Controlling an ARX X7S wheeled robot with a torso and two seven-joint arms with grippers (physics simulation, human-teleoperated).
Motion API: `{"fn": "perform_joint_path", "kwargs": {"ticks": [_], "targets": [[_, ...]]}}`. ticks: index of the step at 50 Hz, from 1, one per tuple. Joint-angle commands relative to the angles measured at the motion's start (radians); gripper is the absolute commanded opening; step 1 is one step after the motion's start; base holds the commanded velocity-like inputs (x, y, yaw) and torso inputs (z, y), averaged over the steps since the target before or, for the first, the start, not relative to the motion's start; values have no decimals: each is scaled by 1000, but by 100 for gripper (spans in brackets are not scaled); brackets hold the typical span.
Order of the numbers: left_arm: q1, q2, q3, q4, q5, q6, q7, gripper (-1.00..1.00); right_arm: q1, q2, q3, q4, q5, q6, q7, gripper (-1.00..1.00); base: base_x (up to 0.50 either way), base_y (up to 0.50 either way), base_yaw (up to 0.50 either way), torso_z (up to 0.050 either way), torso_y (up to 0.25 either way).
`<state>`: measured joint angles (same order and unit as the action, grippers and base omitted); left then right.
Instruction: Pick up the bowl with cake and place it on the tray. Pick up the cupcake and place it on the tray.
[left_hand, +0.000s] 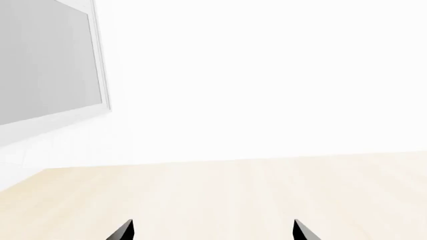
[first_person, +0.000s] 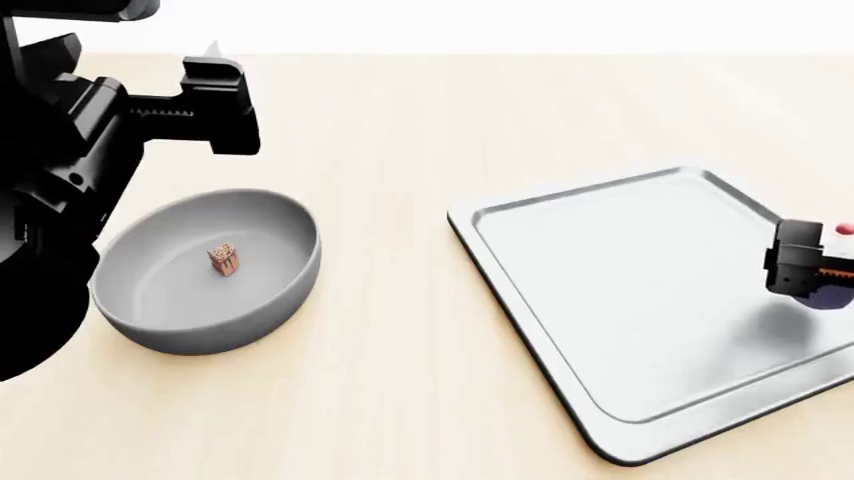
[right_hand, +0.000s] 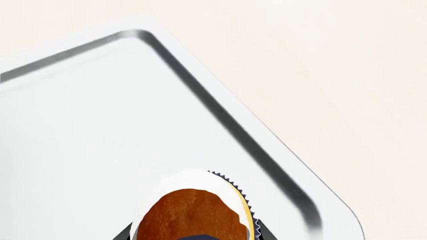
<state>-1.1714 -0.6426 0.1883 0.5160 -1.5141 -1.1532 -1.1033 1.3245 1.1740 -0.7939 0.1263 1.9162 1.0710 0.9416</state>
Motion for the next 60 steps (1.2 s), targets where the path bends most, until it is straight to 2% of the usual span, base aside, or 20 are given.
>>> {"fn": "perform_joint_path", "kwargs": {"ticks": [1,24,25,42,60], "targets": [[-1,-2,4,0,-2,5,-1,100,-20,24,8,-15,-7,-12,-10,-100,0,0,0,0,0],[-6,-9,11,3,-12,12,-9,100,-30,20,8,-16,-26,-26,-24,-100,0,0,0,0,0],[-6,-9,11,3,-10,13,-8,100,-29,20,8,-16,-25,-24,-23,100,0,0,0,0,0],[-5,-14,16,4,-13,20,-10,100,-2,11,8,-11,-24,1,-16,100,0,0,0,0,0],[-8,-19,21,-3,-14,26,-12,100,316,-52,57,20,56,172,89,100,0,0,0,0,0]]}}
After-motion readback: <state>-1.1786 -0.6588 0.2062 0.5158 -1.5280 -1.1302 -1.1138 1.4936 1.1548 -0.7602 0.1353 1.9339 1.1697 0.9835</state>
